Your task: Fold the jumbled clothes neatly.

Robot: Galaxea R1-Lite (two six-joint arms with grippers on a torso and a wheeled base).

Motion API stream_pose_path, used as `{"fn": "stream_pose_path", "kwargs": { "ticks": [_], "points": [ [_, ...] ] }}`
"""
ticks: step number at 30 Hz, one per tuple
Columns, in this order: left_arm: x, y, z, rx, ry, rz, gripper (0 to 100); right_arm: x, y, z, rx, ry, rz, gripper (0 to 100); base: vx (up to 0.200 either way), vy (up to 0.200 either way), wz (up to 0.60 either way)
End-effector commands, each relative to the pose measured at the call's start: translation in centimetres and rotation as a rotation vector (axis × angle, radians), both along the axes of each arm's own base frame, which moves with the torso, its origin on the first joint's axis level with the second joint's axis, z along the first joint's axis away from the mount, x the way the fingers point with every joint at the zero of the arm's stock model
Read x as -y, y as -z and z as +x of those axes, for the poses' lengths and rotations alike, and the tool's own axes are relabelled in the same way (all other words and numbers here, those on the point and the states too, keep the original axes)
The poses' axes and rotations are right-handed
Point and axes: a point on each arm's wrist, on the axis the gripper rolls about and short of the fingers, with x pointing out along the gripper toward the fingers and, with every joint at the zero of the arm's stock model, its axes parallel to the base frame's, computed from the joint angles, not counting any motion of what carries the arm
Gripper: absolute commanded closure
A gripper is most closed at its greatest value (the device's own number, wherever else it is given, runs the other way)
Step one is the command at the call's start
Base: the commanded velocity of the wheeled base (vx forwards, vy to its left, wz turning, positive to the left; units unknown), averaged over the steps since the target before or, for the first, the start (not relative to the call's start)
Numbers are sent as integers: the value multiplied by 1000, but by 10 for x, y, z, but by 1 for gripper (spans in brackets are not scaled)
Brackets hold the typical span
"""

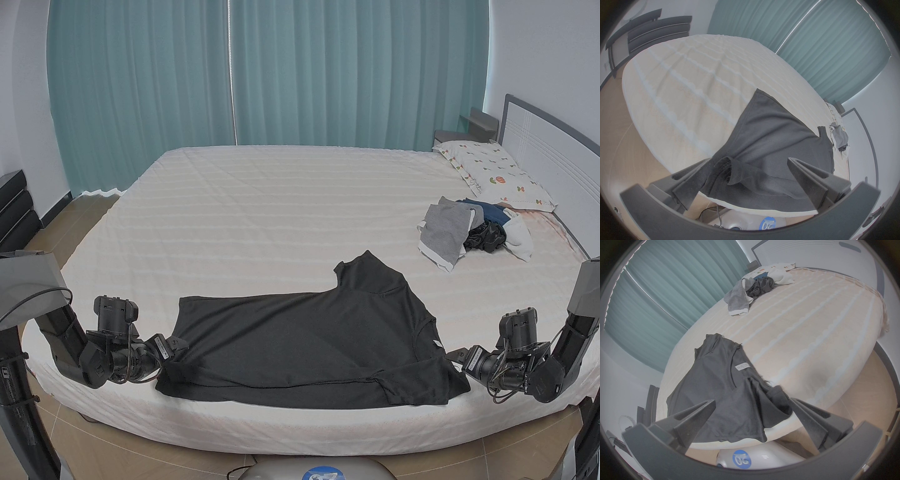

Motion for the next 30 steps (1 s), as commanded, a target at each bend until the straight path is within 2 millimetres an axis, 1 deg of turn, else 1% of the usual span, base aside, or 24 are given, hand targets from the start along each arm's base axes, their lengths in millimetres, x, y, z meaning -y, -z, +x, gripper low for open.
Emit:
{"fn": "stream_pose_path", "kwargs": {
  "ticks": [1,7,14,15,16,19,26,27,30],
  "points": [
    [7,0,1,0,20,4,0,9,-1,-4,-2,24,-11,0,0,0,0],
    [10,7,3,-12,26,17,0,11,-16,-2,59,27,-6,0,0,0,0],
    [10,14,5,-27,21,25,0,7,-13,0,50,-1,5,0,0,0,0],
    [10,14,5,-27,21,25,100,7,-13,0,50,-1,5,0,0,0,0],
    [10,17,7,-29,12,35,100,6,-12,2,51,-9,9,0,0,0,0],
    [10,16,10,-21,-5,48,100,4,-11,6,53,-14,11,0,0,0,0],
    [7,13,11,-10,-22,46,100,-2,-2,11,32,-34,7,0,0,0,0],
    [4,13,11,-10,-33,47,100,-5,1,16,31,-40,7,0,0,0,0],
    [-1,12,14,-3,-50,44,100,-6,3,21,32,-42,6,0,0,0,0]
  ]
}}
